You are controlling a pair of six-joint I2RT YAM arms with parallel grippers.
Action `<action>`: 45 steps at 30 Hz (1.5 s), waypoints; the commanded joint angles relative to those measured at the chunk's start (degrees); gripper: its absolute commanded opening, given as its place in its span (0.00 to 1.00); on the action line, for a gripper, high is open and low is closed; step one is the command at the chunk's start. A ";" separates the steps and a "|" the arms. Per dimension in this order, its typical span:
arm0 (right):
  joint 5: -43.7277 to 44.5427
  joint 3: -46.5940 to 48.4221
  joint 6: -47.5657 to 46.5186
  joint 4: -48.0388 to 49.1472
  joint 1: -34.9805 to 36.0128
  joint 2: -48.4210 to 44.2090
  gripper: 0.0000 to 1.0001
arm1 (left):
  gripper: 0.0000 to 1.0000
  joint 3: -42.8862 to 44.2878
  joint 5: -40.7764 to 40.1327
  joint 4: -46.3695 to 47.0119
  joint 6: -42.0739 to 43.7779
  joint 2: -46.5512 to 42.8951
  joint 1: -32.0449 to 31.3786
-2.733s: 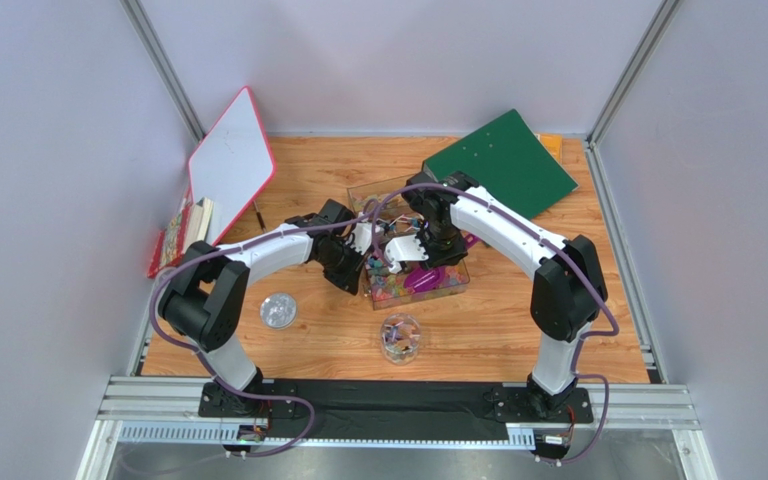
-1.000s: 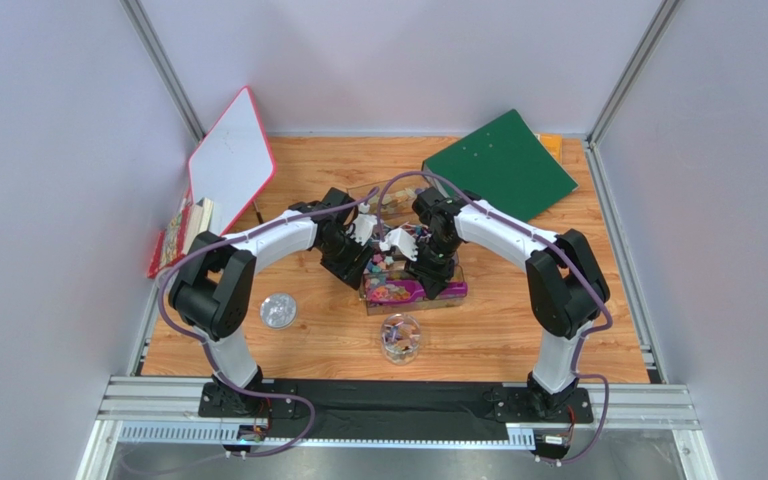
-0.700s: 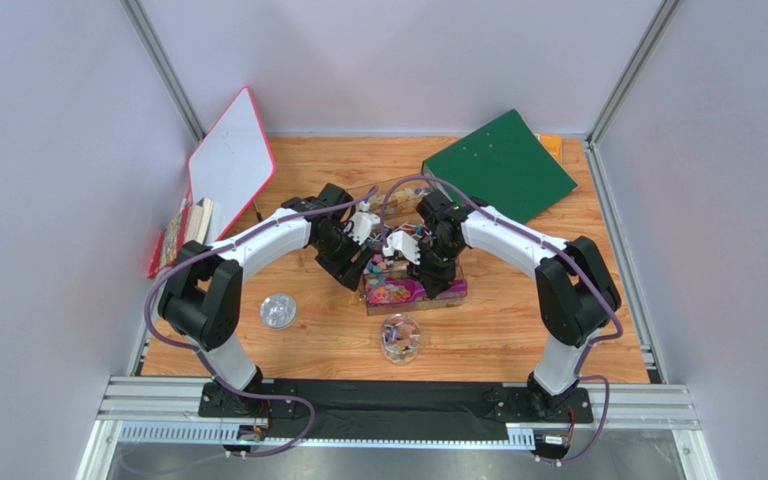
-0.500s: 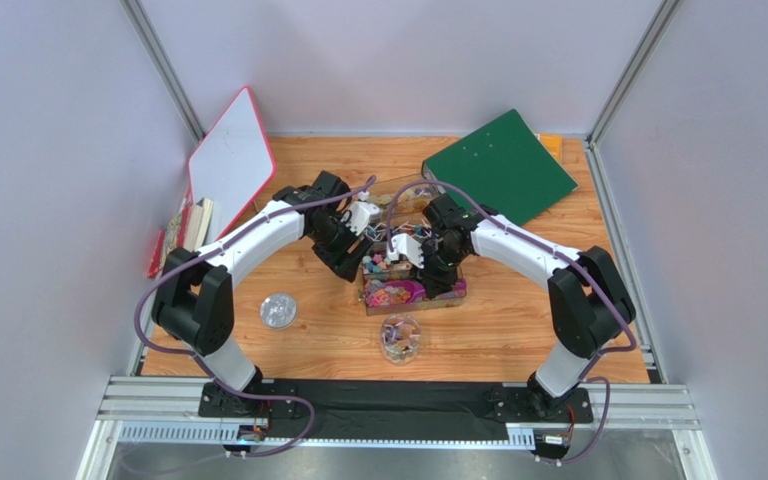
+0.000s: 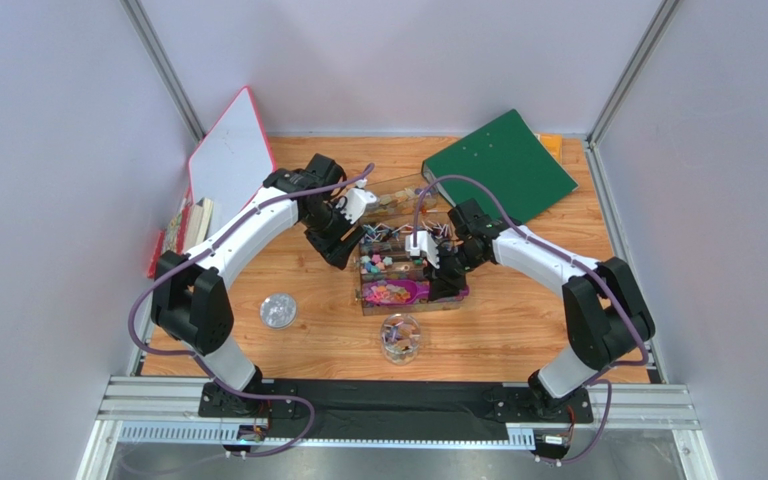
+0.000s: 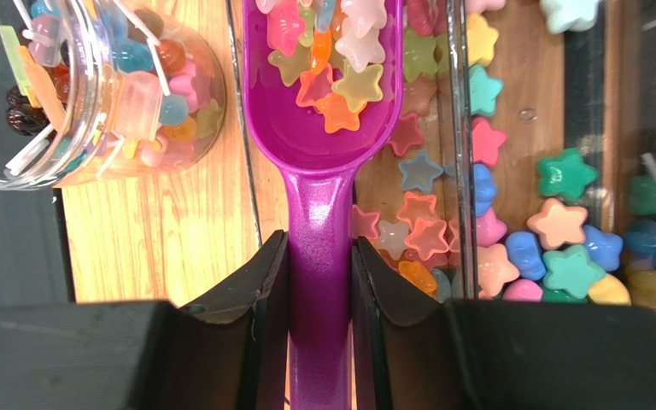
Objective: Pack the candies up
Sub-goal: Scoop the fake candies from the storage box, then place the fake candies in the packing bottle.
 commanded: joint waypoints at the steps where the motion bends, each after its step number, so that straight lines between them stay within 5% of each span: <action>1: -8.85 -2.44 0.02 5.61 -0.84 -5.34 0.00 | 0.68 3.54 -1.02 -4.46 2.39 2.08 0.17; 17: -13.52 -10.88 6.44 11.32 -8.58 -21.95 0.00 | 0.68 10.84 -8.66 -3.76 4.24 5.26 0.17; 34: 0.89 -2.27 -23.96 -29.01 -8.58 -32.85 0.00 | 0.70 4.69 -10.87 2.31 2.92 -2.39 0.17; 45: 12.06 3.70 -24.59 -37.28 -4.63 -33.47 0.00 | 0.70 4.42 -8.40 4.24 0.90 -6.25 0.17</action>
